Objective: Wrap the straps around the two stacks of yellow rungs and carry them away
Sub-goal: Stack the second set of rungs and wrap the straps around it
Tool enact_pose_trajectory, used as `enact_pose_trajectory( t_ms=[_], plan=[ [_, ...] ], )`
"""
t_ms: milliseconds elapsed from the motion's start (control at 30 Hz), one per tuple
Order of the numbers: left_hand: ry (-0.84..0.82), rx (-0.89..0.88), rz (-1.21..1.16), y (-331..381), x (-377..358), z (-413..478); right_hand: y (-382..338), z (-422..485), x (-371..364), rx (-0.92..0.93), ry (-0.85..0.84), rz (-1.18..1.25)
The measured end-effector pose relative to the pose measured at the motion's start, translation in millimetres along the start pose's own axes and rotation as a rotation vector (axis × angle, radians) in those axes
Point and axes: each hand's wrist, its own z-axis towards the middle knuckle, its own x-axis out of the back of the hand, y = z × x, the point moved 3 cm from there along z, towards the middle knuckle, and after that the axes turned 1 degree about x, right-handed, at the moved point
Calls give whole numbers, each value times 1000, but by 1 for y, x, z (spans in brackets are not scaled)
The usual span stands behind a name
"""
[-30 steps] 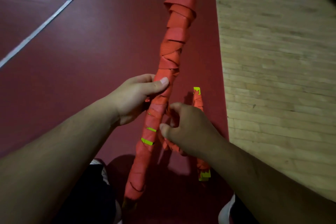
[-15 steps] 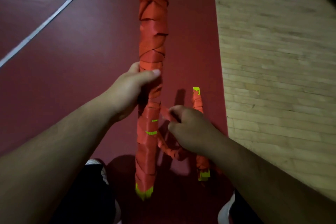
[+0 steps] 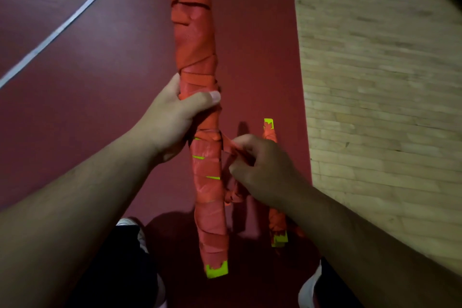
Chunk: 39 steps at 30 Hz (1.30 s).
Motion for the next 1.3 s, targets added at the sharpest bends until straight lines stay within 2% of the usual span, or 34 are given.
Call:
enact_pose_trajectory(
  t_ms=[167,267,400,467,567,633,700,800,900,1000,1133,1200,1300],
  plan=[
    [30,-30,40,11,11,2,3,9,10,-1,63,-27],
    [-14,-2,50,11,11,2,4,10,9,-81,-43,72],
    [-128,124,-127,8,4,0,7,11,0,-151,-166,99],
    [-143,127,-91,5,4,-1,10,11,-4,-171,-202,140],
    [-167,63,35,4,6,-3,10,10,-4,-262,-200,350],
    [-184,39,41,6,6,-4,9,8,-2,-366,-214,609],
    [-183,25,24,10,5,-4,6,7,0,-454,-250,768],
    [-239,42,-49,10,2,-5,2,5,0,-506,-279,806],
    [-266,88,-133,9,0,-7,-3,3,-1,-462,-284,838],
    [-142,54,-41,11,0,-6,-8,2,-1,-355,-293,769],
    [15,-9,164,9,1,-4,-15,2,-3,-114,-285,399],
    [21,49,234,4,0,-4,-15,0,-7,-61,-274,256],
    [-67,178,30,1,-5,-8,-6,-3,-12,-103,-243,142]
  ],
)
